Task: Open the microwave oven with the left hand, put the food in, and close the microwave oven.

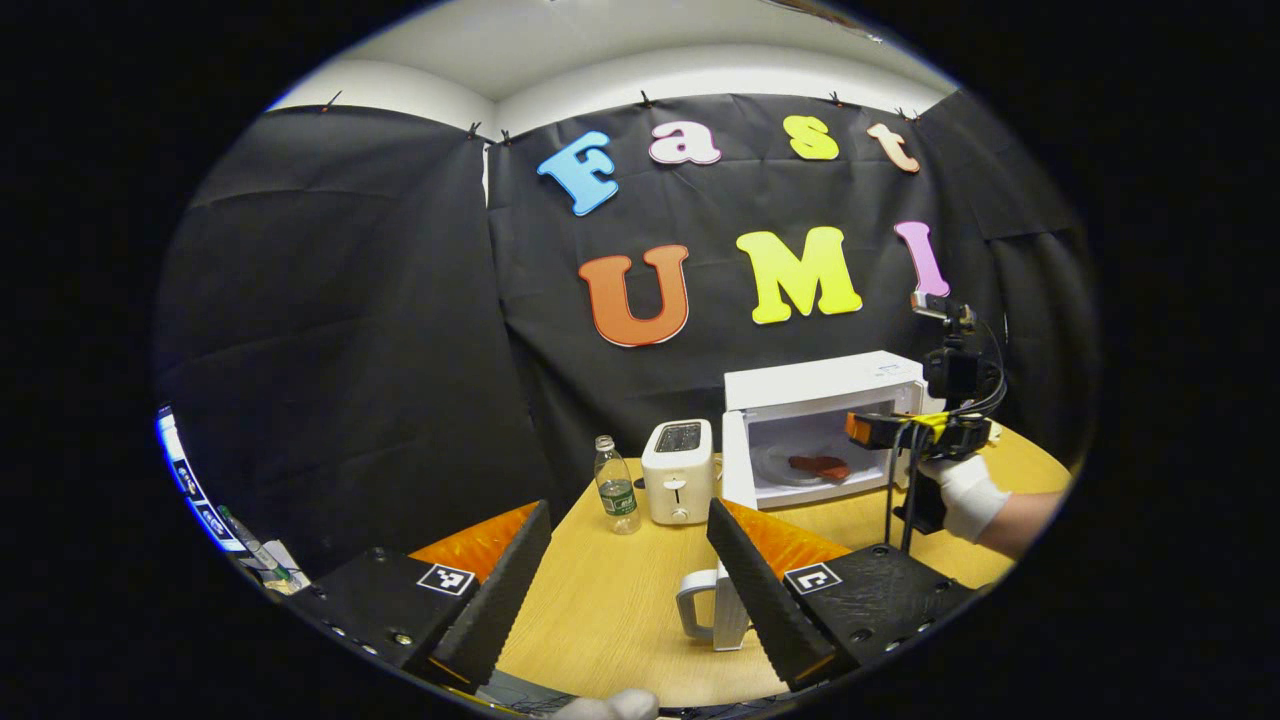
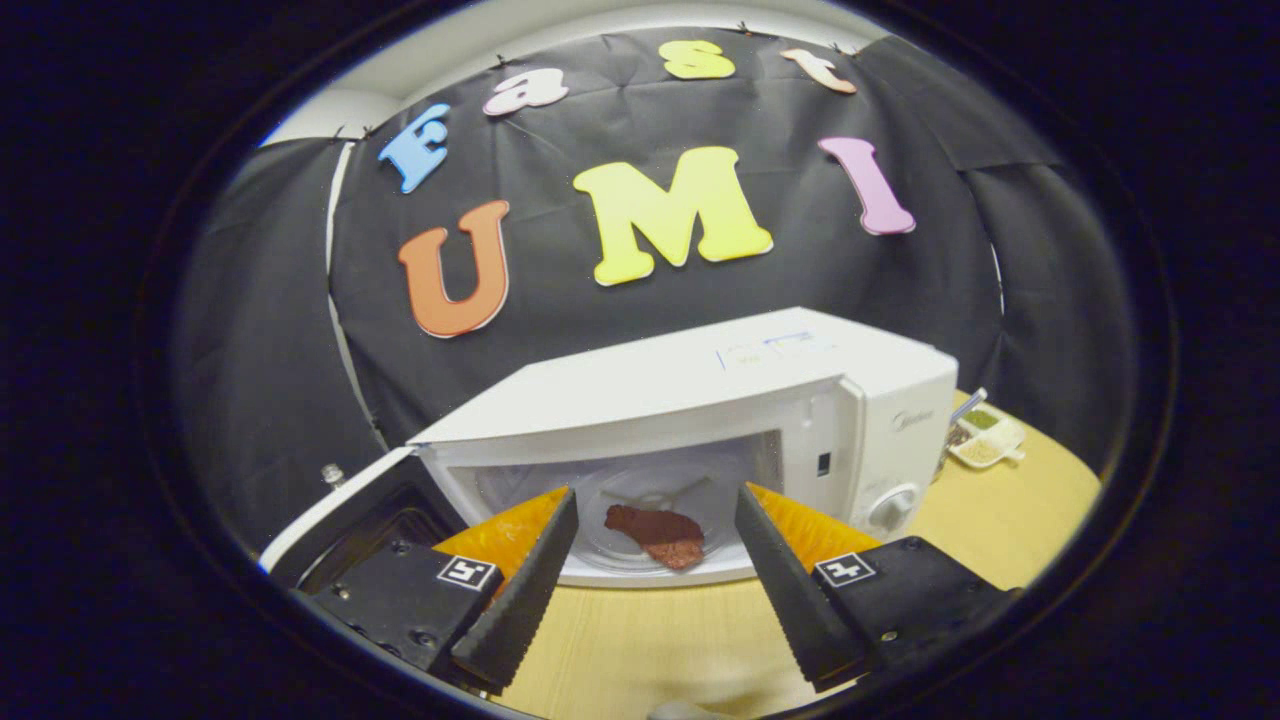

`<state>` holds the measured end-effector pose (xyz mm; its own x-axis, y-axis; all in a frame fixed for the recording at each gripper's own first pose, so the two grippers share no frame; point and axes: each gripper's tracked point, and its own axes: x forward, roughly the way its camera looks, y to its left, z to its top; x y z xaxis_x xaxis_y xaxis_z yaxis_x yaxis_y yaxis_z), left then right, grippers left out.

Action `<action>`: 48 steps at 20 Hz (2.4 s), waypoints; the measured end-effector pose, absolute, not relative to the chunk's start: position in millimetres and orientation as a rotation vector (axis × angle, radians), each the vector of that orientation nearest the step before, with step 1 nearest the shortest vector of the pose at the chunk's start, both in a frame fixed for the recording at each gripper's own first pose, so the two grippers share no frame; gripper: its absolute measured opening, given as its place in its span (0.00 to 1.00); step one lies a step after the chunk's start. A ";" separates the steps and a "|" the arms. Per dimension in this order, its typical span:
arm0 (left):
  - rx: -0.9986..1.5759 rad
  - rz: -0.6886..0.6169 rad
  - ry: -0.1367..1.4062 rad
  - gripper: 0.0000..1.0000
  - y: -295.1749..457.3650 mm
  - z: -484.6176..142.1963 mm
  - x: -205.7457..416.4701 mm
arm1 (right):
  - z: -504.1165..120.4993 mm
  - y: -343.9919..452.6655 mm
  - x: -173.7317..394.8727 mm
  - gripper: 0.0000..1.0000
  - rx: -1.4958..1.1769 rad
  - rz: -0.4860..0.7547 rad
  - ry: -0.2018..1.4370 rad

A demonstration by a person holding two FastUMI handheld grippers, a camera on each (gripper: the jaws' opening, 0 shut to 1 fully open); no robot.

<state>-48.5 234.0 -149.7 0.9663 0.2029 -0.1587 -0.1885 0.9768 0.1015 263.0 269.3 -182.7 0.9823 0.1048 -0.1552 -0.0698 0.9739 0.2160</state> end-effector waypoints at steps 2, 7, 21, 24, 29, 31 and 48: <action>0.075 0.191 0.141 0.96 232.6 -138.0 -50.3 | -153.3 256.9 229.4 1.00 0.142 0.116 0.167; 0.066 0.174 0.097 0.96 230.9 -121.8 -47.8 | -92.7 212.4 142.8 0.90 0.023 0.132 0.139; 0.069 0.093 0.105 0.77 206.0 -144.1 -22.8 | -96.1 139.8 16.5 1.00 0.013 0.064 0.233; 0.082 0.084 0.119 0.39 207.0 -155.0 -23.9 | -94.4 137.6 13.3 1.00 0.016 0.064 0.233; 0.062 0.104 0.134 0.00 219.9 -181.3 -22.9 | -92.9 139.1 8.4 1.00 0.021 0.070 0.239; 0.058 0.124 0.172 0.00 233.5 -205.3 -15.3 | -97.5 138.8 6.0 1.00 0.022 0.074 0.257; 0.024 0.056 0.335 0.00 217.7 -307.3 0.9 | -121.6 116.1 -6.6 1.00 0.043 0.025 0.343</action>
